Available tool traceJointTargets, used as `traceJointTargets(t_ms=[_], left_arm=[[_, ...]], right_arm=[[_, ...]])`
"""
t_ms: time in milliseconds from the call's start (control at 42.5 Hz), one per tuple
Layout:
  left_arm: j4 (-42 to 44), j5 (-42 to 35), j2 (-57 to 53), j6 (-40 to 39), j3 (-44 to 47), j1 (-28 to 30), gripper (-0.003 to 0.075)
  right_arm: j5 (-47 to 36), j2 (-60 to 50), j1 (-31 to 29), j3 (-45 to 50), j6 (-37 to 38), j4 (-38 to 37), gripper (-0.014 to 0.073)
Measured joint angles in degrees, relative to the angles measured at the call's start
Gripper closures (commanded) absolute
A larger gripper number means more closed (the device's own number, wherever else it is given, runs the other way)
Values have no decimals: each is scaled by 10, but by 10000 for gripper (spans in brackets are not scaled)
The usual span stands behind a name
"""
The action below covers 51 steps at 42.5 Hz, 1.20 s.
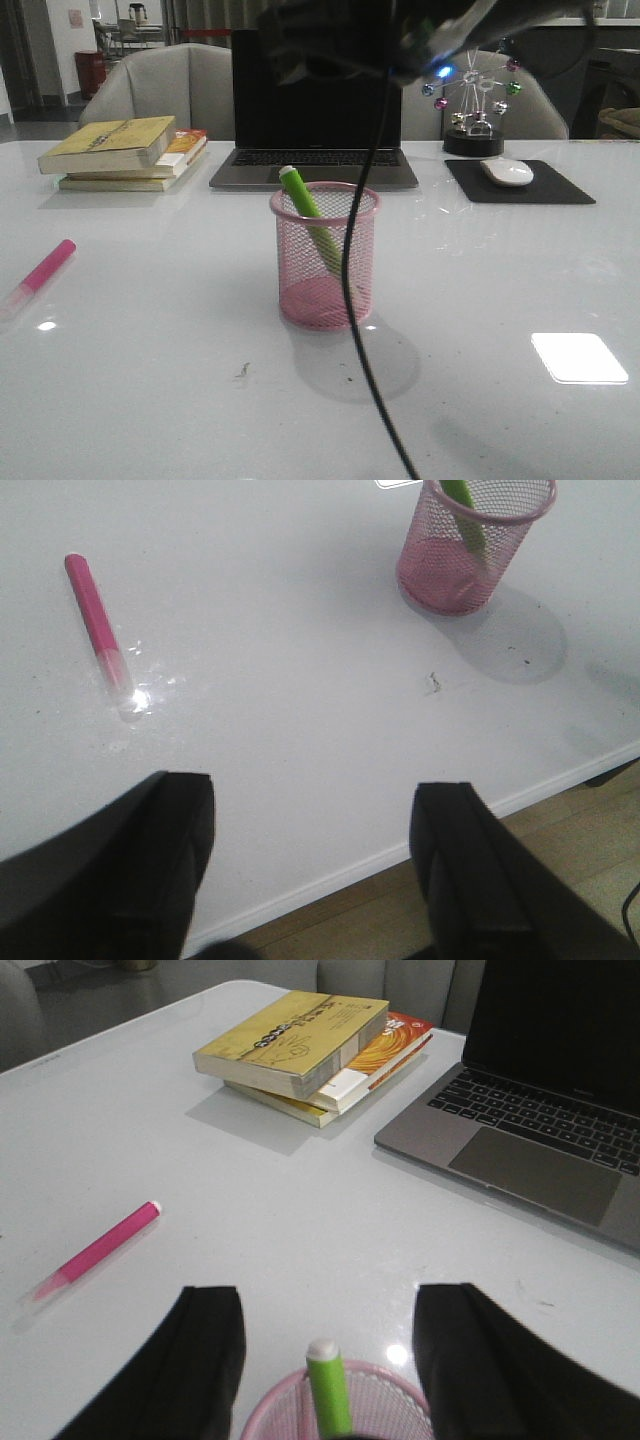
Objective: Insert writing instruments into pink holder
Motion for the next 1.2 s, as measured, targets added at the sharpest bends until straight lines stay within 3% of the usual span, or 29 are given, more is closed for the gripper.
traceJointTargets(t_ms=[306,541,753,1036,1201], left_arm=[[0,0,0,0,0,0,232],[0,0,0,0,0,0,232],[0,0,0,0,0,0,233],[0,-3,0,0,0,0,232],[0,-2,12,-8,0,4,155]], right_arm=[[316,-231,-44,1,-29,-4,105],[472,-374,-44,60,-30,-33,105],[530,-448,-44,142,-30,-41,105],[532,-462,-44,184,-30,-42,105],[532,-462,-44,184,-30,-42,105]])
